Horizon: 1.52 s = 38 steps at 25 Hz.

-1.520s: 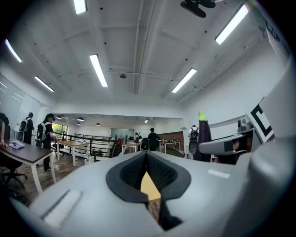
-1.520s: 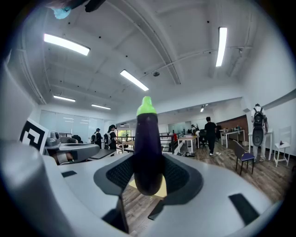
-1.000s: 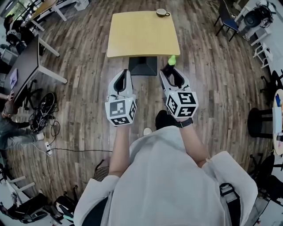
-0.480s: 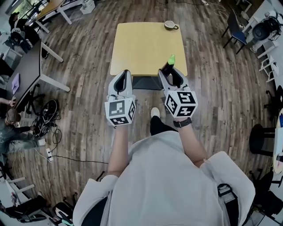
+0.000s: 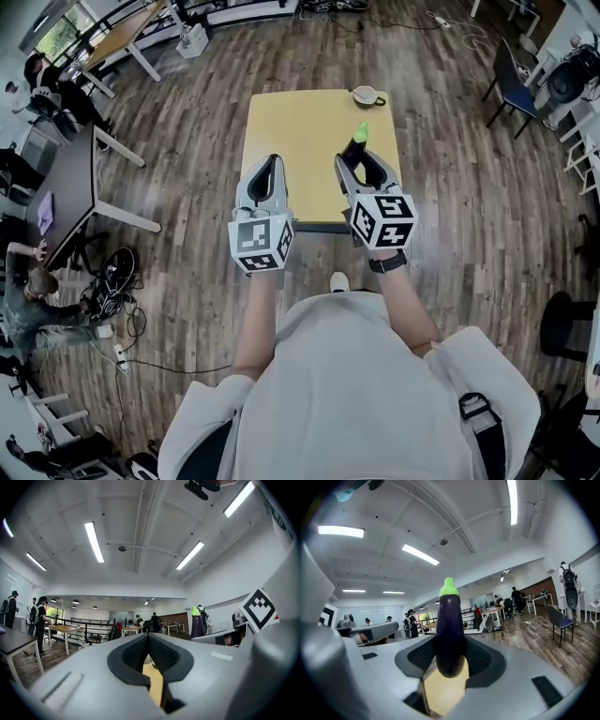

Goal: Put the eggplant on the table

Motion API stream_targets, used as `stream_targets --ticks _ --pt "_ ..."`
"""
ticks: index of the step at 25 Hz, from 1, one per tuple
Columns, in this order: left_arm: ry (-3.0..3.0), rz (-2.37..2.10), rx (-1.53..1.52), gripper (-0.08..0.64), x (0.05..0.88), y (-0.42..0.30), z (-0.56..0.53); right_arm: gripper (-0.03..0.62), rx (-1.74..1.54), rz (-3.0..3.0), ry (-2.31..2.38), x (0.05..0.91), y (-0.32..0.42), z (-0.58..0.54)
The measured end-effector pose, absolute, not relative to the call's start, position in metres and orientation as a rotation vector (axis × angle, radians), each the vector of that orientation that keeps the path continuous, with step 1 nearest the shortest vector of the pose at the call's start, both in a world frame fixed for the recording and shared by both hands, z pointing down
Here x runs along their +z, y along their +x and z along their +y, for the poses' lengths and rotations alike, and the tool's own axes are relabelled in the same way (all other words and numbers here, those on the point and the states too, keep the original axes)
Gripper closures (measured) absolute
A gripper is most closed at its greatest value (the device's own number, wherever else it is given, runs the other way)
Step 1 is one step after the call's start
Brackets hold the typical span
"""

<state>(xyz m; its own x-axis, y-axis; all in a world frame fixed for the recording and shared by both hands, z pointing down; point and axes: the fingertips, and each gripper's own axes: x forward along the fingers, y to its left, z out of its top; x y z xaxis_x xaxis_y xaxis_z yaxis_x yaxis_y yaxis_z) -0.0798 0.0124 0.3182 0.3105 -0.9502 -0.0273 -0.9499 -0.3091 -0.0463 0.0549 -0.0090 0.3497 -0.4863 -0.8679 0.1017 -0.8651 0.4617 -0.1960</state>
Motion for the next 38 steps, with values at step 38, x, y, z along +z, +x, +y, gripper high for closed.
stream_targets --ticks 38 --pt "-2.705 1.898 -0.186 0.551 0.432 -0.143 -0.268 0.399 -0.660 2.916 -1.568 0.463 -0.039 -0.270"
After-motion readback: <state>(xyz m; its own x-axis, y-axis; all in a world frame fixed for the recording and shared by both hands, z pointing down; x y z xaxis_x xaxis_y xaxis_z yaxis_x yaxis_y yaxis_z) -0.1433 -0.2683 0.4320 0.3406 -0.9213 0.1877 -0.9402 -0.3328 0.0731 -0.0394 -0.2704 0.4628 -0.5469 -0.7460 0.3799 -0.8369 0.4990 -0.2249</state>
